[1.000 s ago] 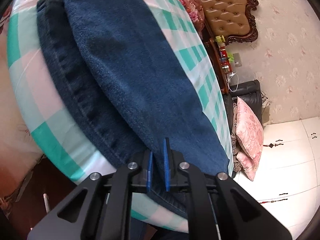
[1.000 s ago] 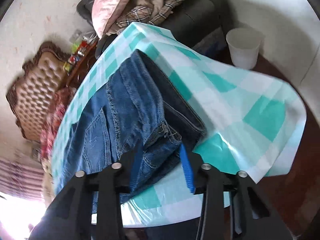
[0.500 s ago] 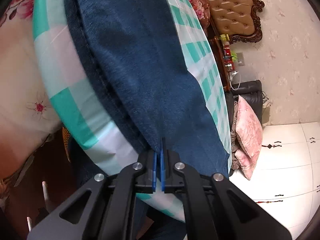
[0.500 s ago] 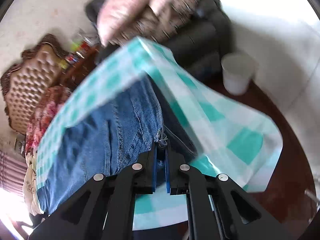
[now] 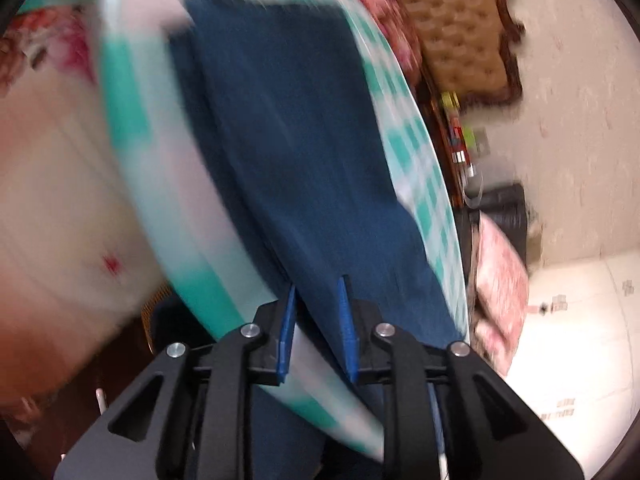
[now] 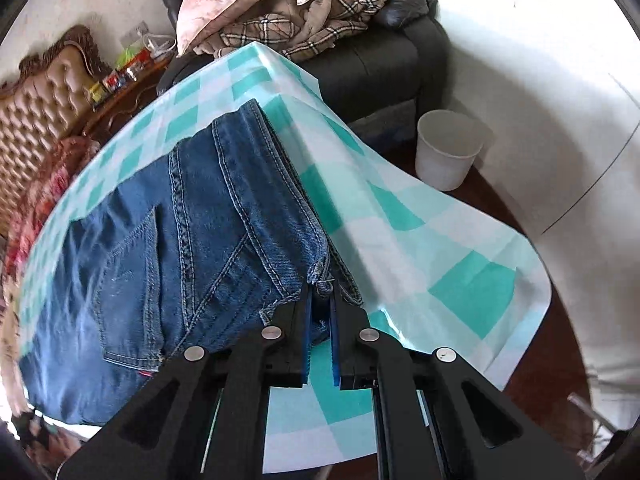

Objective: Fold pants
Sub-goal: 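Lift the held jeans with both tools and lay one leg over the other, then open both tools to release the folded jeans onto the cloth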

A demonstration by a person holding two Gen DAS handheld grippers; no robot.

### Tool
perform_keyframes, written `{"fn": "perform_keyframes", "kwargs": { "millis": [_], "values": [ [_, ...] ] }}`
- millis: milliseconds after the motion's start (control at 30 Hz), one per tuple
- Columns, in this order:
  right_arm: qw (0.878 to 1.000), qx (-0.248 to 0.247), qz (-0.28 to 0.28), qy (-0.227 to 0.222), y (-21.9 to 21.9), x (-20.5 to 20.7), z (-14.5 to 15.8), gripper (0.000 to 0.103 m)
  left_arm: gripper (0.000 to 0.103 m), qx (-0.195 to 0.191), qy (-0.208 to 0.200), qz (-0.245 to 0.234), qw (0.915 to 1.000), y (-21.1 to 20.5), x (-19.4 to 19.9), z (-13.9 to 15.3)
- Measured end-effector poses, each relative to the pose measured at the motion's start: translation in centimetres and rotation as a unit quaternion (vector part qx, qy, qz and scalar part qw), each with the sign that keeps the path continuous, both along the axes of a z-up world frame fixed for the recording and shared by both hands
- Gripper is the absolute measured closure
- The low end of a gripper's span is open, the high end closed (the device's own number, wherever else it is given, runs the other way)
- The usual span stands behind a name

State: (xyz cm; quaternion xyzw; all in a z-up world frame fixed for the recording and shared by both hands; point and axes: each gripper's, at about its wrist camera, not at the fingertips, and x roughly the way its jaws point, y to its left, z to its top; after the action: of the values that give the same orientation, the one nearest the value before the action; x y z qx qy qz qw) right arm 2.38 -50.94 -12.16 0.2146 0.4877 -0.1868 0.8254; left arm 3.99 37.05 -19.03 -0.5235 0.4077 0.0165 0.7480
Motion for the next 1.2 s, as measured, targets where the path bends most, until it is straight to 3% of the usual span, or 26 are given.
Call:
{"fn": "perform_keyframes", "kwargs": {
  "millis": [133, 167, 200, 267, 367, 433, 500, 567, 633, 667, 733, 800, 833, 867, 900, 933, 1000, 1033, 1100, 1133, 1200],
  "values": [
    [1.0, -0.007, -0.004, 0.005, 0.1, 0.1, -0.1, 0.096, 0.083, 0.003, -0.012, 0.022, 0.9997, 4.2, 1.2, 0.0],
    [1.0, -0.011, -0.004, 0.007, 0.2, 0.2, -0.1, 0.096, 0.086, 0.015, -0.014, 0.023, 0.9995, 5.2, 1.6, 0.3],
    [1.0, -0.013, -0.005, 0.009, 0.3, 0.2, 0.0, 0.096, 0.099, 0.03, -0.007, 0.03, 0.9991, 6.1, 1.8, 0.5],
    [1.0, -0.013, -0.009, 0.009, 0.2, 0.3, -0.1, 0.096, 0.099, 0.048, 0.008, 0.043, 0.9979, 7.8, 1.6, 0.8],
    [1.0, -0.016, -0.012, 0.011, 0.3, 0.3, -0.1, 0.097, 0.095, 0.101, 0.029, 0.048, 0.9933, 9.1, 1.0, 1.5],
    [0.999, -0.023, -0.015, 0.016, 0.5, 0.5, 0.0, 0.097, 0.075, 0.148, 0.043, 0.063, 0.986, 9.4, 0.7, 2.6],
    [0.999, -0.035, -0.017, 0.021, 0.7, 0.6, 0.1, 0.098, 0.071, 0.228, 0.04, 0.082, 0.9693, 9.4, 1.0, 4.7],
    [0.998, -0.052, -0.02, 0.027, 1.1, 0.8, 0.2, 0.098, 0.065, 0.288, 0.011, 0.044, 0.9564, 8.1, 2.7, 6.5],
    [0.997, -0.065, -0.026, 0.03, 1.2, 0.7, 0.3, 0.097, 0.055, 0.359, -0.022, -0.035, 0.9323, 4.6, 5.6, 8.0],
    [0.997, -0.066, -0.03, 0.03, 1.1, 0.6, 0.3, 0.096, 0.054, 0.401, -0.049, -0.097, 0.9097, 2.2, 7.4, 8.2],
    [0.996, -0.072, -0.037, 0.033, 1.0, 0.4, 0.4, 0.092, 0.053, 0.432, -0.072, -0.193, 0.878, -1.1, 10.1, 7.4],
    [0.996, -0.073, -0.042, 0.034, 0.8, 0.0, 0.7, 0.092, 0.052, 0.46, -0.041, -0.252, 0.8502, -2.2, 13.1, 5.1],
    [0.995, -0.082, -0.051, 0.034, 0.7, -0.4, 1.2, 0.091, 0.053, 0.473, -0.025, -0.249, 0.845, -1.8, 13.8, 4.6],
    [0.993, -0.097, -0.062, 0.031, 0.5, -0.9, 1.8, 0.091, 0.07, 0.482, -0.007, -0.239, 0.8431, -0.5, 14.4, 3.8],
    [0.988, -0.126, -0.083, 0.029, 0.1, -1.7, 3.0, 0.084, 0.077, 0.47, -0.007, -0.229, 0.8523, 0.9, 14.6, 4.0],
    [0.985, -0.143, -0.094, 0.027, -0.1, -2.1, 3.8, 0.079, 0.077, 0.472, -0.005, -0.218, 0.8544, 1.2, 14.3, 4.6],
    [0.98, -0.178, -0.09, 0.004, 0.2, -2.2, 5.9, 0.077, 0.055, 0.554, 0.016, -0.145, 0.8195, 0.9, 13.7, 6.7],
    [0.981, -0.181, -0.072, -0.006, 0.7, -1.5, 6.5, 0.076, 0.055, 0.567, 0.014, -0.124, 0.8146, 0.5, 13.5, 7.5],
    [0.985, -0.171, -0.021, -0.027, 2.3, 0.9, 7.0, 0.076, 0.056, 0.532, -0.02, -0.134, 0.8358, -2.0, 13.7, 8.9],
    [0.986, -0.161, 0.022, -0.041, 4.0, 2.9, 7.0, 0.075, 0.059, 0.515, -0.048, -0.159, 0.8407, -4.7, 13.9, 9.4],
    [0.982, -0.155, 0.091, -0.05, 7.4, 6.9, 6.4, 0.071, 0.073, 0.477, -0.109, -0.237, 0.8394, -11.3, 14.4, 9.8]
  ]
}}
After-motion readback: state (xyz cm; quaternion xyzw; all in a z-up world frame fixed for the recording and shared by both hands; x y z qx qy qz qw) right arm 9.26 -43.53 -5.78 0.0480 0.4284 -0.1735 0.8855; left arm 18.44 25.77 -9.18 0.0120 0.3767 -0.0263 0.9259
